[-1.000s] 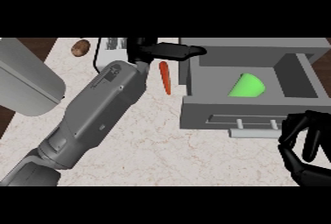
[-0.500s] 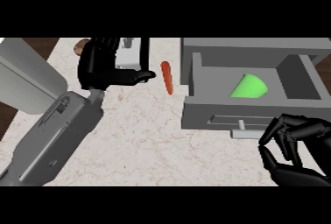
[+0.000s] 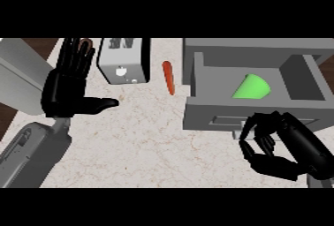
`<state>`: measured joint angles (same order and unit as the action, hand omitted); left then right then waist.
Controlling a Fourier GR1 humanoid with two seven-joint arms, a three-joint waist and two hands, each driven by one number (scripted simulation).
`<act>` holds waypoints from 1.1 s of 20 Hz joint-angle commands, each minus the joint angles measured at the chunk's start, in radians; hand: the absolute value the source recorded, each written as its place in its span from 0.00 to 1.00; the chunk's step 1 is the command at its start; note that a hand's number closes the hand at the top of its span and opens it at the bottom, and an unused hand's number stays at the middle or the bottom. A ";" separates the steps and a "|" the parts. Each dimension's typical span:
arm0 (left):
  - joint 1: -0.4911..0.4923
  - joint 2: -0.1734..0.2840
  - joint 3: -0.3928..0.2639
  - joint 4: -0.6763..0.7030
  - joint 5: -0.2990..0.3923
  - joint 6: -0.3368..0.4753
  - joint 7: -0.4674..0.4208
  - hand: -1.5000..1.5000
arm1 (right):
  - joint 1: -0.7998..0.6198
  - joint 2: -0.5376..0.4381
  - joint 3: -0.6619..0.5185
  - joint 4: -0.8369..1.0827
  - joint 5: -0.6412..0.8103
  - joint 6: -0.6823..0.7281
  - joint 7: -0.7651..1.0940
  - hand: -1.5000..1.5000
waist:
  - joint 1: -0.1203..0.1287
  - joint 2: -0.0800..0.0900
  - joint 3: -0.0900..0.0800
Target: Pick up the cup, place it into the drawer and close the drawer
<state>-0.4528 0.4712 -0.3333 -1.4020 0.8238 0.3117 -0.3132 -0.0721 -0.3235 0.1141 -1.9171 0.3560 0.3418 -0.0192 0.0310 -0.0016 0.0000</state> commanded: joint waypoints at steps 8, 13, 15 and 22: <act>0.284 0.114 0.146 -0.099 0.029 -0.217 -0.062 0.00 | -0.122 0.031 0.103 0.450 0.337 -0.205 -0.230 0.00 | -0.011 0.003 0.000; 0.350 0.103 0.195 -0.163 0.015 -0.237 -0.033 0.00 | -0.211 0.056 0.119 0.569 0.426 -0.207 -0.191 0.00 | -0.018 0.001 0.000; 0.302 0.091 0.220 -0.004 0.003 -0.314 -0.073 0.00 | -0.294 0.069 0.113 0.674 0.446 -0.196 -0.182 0.00 | -0.021 0.005 0.000; 0.340 0.033 0.248 -0.077 -0.047 -0.323 -0.046 0.00 | -0.468 0.169 0.040 1.079 0.485 -0.336 -0.308 0.00 | -0.017 0.006 0.000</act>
<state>-0.1126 0.5397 -0.0990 -1.5050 0.8144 0.0110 -0.3408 -0.4408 -0.2020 0.1857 -1.0309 0.8195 0.0597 -0.2842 0.0138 0.0023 0.0001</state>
